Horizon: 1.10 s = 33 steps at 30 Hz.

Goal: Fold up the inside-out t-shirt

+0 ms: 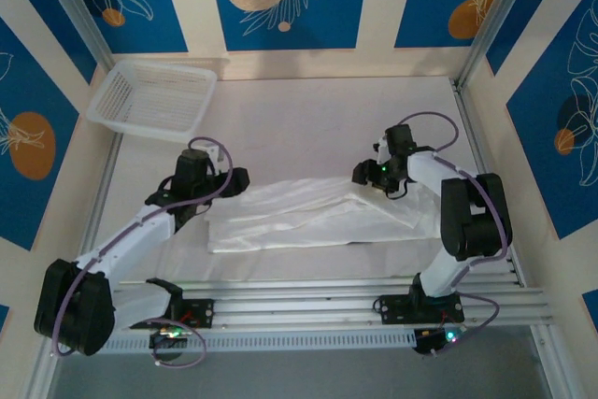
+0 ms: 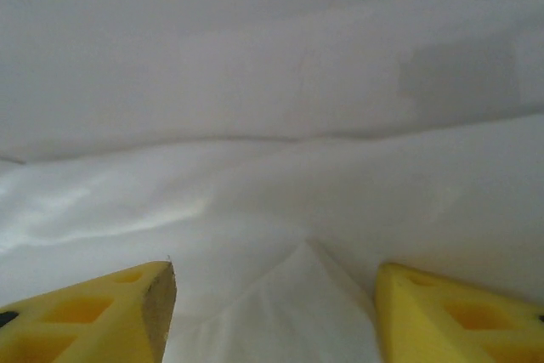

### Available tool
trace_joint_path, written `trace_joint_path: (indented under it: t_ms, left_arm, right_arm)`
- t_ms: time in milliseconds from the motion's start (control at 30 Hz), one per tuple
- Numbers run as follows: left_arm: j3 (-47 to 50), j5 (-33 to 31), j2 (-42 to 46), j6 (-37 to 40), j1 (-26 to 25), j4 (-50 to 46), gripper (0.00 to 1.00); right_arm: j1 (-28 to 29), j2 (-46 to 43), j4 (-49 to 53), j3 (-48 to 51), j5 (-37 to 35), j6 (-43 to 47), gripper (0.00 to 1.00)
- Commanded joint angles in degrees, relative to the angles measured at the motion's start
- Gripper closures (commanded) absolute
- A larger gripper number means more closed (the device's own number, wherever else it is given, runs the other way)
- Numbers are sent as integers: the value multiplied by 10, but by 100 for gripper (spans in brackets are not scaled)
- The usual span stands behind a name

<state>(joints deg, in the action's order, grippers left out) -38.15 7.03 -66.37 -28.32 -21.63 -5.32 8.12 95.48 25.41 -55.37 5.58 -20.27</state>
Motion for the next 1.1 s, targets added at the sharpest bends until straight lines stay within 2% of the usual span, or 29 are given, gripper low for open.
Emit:
trace_joint_path:
  t_ms: [0,100,200,300,433,467,500,533,600,667,767,800,833,900,933,967,1000,1033,1067]
  left_arm:
    - [-5,-5,-2,10,-7,2,33]
    - [-8,-9,-5,11,-6,0,33]
    - [-12,-11,-13,10,-7,-3,33]
    - [-16,-11,-18,11,-7,-4,33]
    - [-16,-8,-16,12,-9,-10,33]
    - [-14,-6,-15,12,-8,-8,33]
    - [-12,-4,-16,12,-9,-4,33]
    - [-13,-2,-16,12,-10,-1,32]
    - [-15,6,-21,13,-10,7,32]
    - [-20,12,-30,14,-16,11,32]
    - [-30,17,-52,21,-38,14,32]
    - [-35,16,-60,21,-45,10,33]
    - [-40,12,-68,21,-52,5,36]
    - [-52,-6,-84,14,-66,-11,53]
    - [-59,-16,-92,11,-74,-18,64]
    - [-66,-33,-100,5,-83,-30,79]
    - [-75,-48,-110,-3,-89,-44,92]
    - [-89,-58,-128,-11,-94,-62,100]
    - [-106,-64,-148,-20,-96,-85,100]
  right_arm:
    - [2,-5,23,-16,6,8,51]
    - [4,-11,39,-19,8,5,80]
    - [6,-31,61,-8,19,1,100]
    - [12,-86,83,33,57,-19,100]
    - [48,-218,58,141,150,-78,100]
    - [59,-247,57,163,157,-98,94]
    - [66,-269,63,176,160,-119,81]
    - [68,-283,71,182,166,-132,72]
    - [63,-314,86,178,172,-151,61]
    - [49,-337,86,163,140,-159,56]
    - [11,-338,66,154,13,-181,54]
    - [-9,-326,53,154,-5,-185,54]
    - [-34,-309,37,153,-13,-190,54]
    - [-74,-267,14,148,-6,-205,55]
    - [-88,-246,5,147,-5,-209,55]
    - [-97,-224,3,146,-14,-216,58]
    - [-104,-207,5,145,-25,-223,64]
    - [-109,-189,11,145,-40,-228,69]
    - [-112,-172,20,142,-58,-234,73]
